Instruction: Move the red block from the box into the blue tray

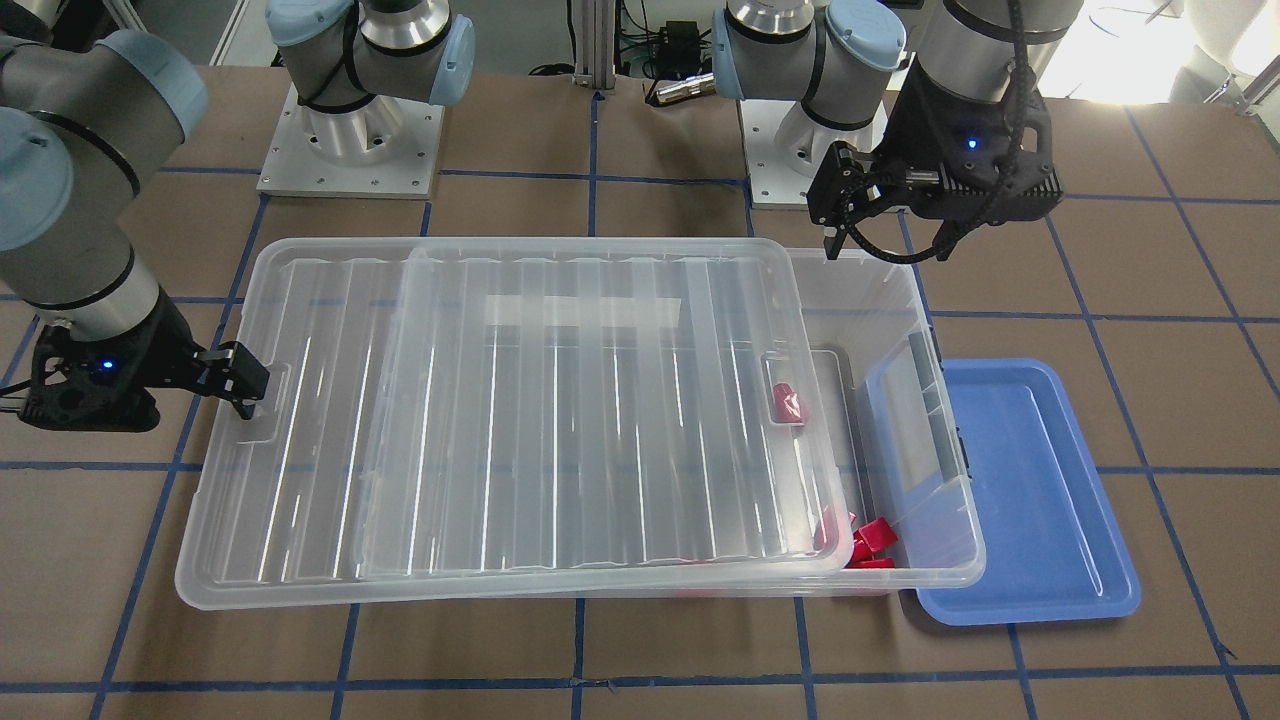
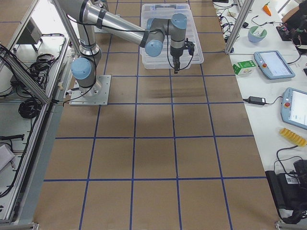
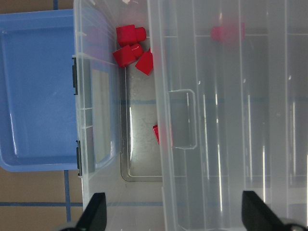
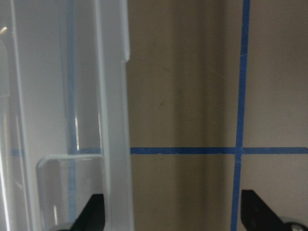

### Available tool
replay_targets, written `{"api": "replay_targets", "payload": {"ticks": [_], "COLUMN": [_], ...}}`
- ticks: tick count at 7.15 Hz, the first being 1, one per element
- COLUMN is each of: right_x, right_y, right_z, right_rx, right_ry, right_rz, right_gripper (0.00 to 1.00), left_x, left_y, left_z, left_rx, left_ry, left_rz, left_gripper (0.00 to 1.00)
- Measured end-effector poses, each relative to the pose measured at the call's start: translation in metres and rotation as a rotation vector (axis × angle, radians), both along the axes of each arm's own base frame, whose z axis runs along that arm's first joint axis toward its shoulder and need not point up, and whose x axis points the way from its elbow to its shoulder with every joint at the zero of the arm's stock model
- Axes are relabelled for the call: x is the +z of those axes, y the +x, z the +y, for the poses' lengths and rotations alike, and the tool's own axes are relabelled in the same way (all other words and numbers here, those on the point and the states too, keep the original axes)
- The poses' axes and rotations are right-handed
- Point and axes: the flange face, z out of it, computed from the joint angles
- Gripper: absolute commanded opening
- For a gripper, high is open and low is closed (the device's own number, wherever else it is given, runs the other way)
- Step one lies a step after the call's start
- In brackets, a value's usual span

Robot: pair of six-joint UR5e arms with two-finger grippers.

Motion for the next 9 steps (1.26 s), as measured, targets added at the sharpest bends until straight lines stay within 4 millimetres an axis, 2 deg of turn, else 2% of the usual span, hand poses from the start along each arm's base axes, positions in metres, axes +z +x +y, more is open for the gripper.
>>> {"api": "replay_targets", "payload": {"ticks": [1, 2, 6, 9], "right_x": [0.0, 0.001, 0.001, 0.003], "right_y": [-0.016, -0.024, -0.048, -0.054], "right_z": [0.0, 0.001, 0.003, 0.005], "right_rx": [-0.011, -0.018, -0.056, -0.055], "right_ry": [-0.001, -0.001, 0.002, 0.004], "right_rz": [0.002, 0.002, 0.004, 0.005], "right_gripper": [1.0, 1.0, 1.0, 1.0], "left_x": [0.0, 0.001, 0.003, 0.003], "left_y": [0.0, 0.0, 0.0, 0.0], "left_z": [0.0, -0.001, -0.001, 0.0], "left_rx": [0.001, 0.001, 0.001, 0.001], "left_ry": [-0.001, -0.002, -0.005, -0.007], "left_rz": [0.001, 0.002, 0.004, 0.004], "left_gripper": [1.0, 1.0, 1.0, 1.0]}}
